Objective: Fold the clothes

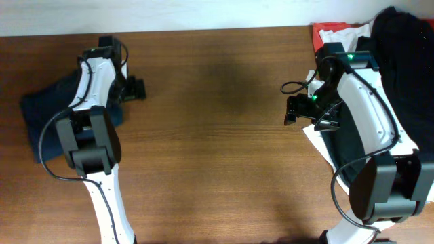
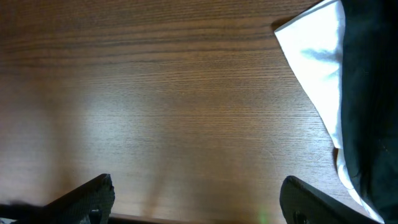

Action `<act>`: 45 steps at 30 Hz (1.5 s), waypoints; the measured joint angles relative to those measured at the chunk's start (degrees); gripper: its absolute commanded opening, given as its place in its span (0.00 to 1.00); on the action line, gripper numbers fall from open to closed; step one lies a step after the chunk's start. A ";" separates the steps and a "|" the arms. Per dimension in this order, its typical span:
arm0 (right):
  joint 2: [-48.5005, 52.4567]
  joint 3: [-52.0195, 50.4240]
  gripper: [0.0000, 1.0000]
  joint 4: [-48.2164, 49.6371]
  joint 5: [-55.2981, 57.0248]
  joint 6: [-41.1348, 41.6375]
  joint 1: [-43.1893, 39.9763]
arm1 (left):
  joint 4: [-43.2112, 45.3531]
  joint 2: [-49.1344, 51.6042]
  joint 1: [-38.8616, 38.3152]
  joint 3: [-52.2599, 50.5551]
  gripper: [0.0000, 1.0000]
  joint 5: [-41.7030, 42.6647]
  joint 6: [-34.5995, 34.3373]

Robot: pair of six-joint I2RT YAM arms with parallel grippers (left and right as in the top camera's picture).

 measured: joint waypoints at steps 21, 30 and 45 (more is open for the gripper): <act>-13.11 -11.32 0.99 0.50 0.00 -3.28 0.00 | -27.12 -21.57 -15.23 -15.37 0.99 4.76 -0.92; -71.10 -56.98 0.99 32.26 4.37 -1.81 0.00 | 18.88 -115.60 -15.58 -80.70 0.99 2.36 -4.74; -85.81 -63.10 0.99 46.73 6.36 -3.34 0.44 | -0.85 -127.99 -15.58 -80.39 0.99 1.90 -4.74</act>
